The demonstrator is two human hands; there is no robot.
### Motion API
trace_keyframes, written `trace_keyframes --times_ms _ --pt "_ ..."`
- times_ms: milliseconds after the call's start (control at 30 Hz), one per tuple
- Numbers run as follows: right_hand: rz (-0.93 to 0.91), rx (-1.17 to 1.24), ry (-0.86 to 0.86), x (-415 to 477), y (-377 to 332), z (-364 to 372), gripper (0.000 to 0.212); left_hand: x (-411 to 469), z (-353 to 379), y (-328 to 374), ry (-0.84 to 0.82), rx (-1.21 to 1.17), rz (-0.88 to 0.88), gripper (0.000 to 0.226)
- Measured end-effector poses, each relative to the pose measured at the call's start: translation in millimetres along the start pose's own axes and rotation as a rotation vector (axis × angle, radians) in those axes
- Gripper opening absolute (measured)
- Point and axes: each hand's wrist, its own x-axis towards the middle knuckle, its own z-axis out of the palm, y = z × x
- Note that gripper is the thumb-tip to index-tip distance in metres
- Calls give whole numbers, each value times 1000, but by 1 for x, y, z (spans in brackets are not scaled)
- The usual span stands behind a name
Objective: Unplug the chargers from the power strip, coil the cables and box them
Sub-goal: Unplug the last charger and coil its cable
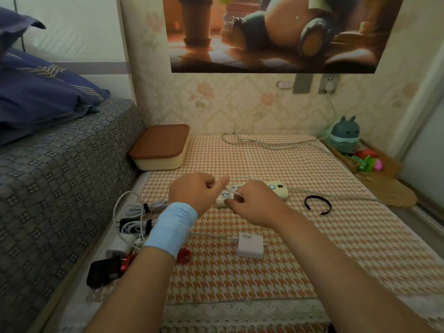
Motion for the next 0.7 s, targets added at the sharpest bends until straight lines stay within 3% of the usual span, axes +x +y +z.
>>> trace_keyframes --times_ms 100,233,367,433,533,600,700 --pt "73 67 -3 -4 12 -5 53 2 -12 -23 298 -168 -102 61" --pt "117 75 23 -2 23 -10 42 2 -17 -47 614 -215 -193 53" --pt "222 76 -55 -2 30 -5 42 6 -19 -60 818 -594 -542 52" --pt "239 169 -83 -5 31 -4 43 6 -22 -69 800 -615 -657 48" --pt "148 135 -49 -6 23 -5 43 6 -17 -75 594 -263 -587 21" --pt "100 79 -33 -3 14 -4 42 5 -10 -69 488 -157 -424 33" --pt "74 34 -75 -1 -2 1 33 4 -5 -44 441 -299 -55 44"
